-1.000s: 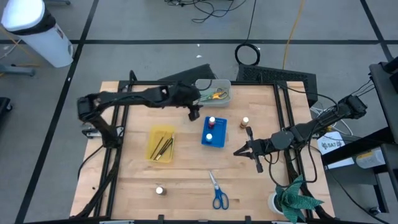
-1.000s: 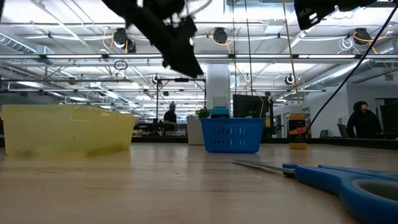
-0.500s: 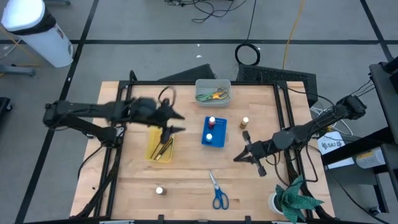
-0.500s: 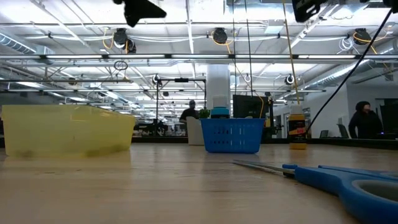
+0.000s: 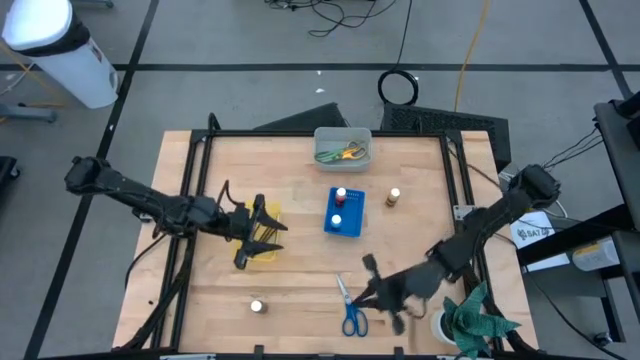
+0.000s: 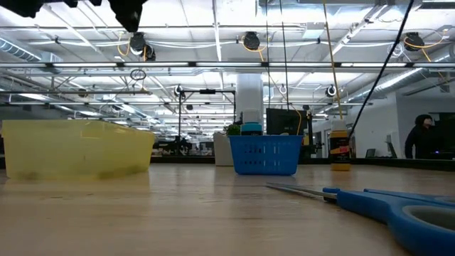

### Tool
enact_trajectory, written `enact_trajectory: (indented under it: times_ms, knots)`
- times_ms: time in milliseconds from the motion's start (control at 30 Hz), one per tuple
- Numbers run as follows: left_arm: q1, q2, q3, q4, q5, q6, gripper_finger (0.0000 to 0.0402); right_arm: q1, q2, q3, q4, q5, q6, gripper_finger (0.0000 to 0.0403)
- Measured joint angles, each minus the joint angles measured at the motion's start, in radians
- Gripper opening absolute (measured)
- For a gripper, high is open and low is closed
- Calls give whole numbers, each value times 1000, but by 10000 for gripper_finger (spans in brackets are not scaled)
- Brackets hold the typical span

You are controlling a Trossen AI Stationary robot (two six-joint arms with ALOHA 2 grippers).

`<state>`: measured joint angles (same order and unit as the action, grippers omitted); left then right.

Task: Pick & Place Paint Supplies
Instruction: Adjust the blue scissors

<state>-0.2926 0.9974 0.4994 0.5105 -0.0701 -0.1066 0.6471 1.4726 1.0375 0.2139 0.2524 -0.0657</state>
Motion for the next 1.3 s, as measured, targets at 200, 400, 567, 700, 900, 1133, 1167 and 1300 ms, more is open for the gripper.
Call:
enact_trajectory:
  times_ms: [200, 400, 567, 700, 900, 1133, 1167, 1300]
  knots:
    - [5, 6, -2, -5, -55, -89, 237, 23, 153, 184, -302, 108, 33, 0]
    - [5, 11, -2, -11, -64, -91, 237, -5, 261, 185, -302, -54, 100, 0]
    - [5, 12, -2, -14, -72, -91, 237, -50, 345, 184, -296, -303, 164, 0]
    - [5, 12, -2, -14, -72, -91, 237, -94, 392, 184, -293, -423, 213, 0]
    - [5, 12, -2, -14, -72, -86, 237, -115, 434, 184, -294, -542, 295, 0]
    - [5, 12, -2, -22, -72, -90, 237, -86, 436, 127, -303, -570, 416, 0]
    - [5, 12, -2, -22, -72, -90, 237, -82, 436, 117, -304, -571, 431, 0]
    - [5, 12, -2, -22, -72, -91, 237, -70, 434, 82, -292, -571, 492, 0]
